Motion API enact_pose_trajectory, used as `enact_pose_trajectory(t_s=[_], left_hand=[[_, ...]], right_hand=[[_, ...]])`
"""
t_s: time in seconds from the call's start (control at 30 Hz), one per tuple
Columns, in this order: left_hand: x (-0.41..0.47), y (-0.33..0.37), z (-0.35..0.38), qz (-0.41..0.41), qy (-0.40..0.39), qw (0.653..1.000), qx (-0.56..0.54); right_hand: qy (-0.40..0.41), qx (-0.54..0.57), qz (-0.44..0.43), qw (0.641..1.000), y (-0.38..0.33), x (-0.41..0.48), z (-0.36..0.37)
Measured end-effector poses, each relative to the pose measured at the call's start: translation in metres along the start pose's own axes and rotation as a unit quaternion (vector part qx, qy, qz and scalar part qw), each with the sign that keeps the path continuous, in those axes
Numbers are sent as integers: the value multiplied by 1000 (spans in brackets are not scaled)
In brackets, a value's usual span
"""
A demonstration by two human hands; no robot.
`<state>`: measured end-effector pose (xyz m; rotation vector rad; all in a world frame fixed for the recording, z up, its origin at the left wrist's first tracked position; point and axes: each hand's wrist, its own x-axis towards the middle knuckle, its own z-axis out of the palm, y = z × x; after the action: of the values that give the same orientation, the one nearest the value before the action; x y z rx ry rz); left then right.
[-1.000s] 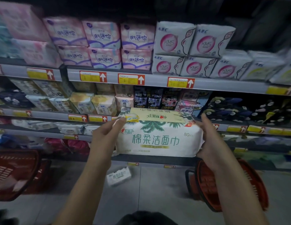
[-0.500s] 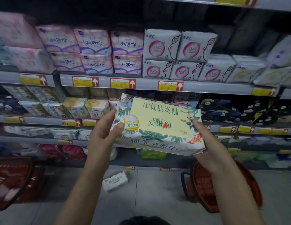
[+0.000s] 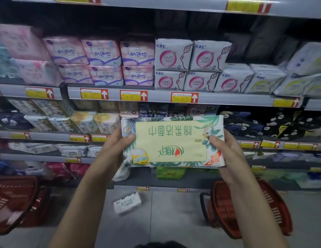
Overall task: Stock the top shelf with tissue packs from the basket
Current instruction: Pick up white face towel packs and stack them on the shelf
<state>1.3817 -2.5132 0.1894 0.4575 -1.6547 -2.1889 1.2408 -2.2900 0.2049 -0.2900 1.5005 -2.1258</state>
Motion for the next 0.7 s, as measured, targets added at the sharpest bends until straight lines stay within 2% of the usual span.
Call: enact_pose_trajectory(t_s=[0.17, 0.3, 0.4, 0.53, 0.7], left_hand=[[1, 2, -5, -10, -24, 1000, 15], [14, 28, -22, 0, -20, 997, 78], [29, 59, -13, -3, -105, 978, 179], [54, 85, 18, -51, -229, 938, 254], [62, 95, 48, -63, -285, 908, 301]], right_hand=[[-3, -19, -3, 1000, -2, 7, -3], [-59, -73, -18, 995, -21, 19, -3], [-125, -152, -28, 980, -46, 32, 2], [-228, -297, -33, 927, -76, 49, 21], [-319, -418, 5, 850, -93, 61, 44]])
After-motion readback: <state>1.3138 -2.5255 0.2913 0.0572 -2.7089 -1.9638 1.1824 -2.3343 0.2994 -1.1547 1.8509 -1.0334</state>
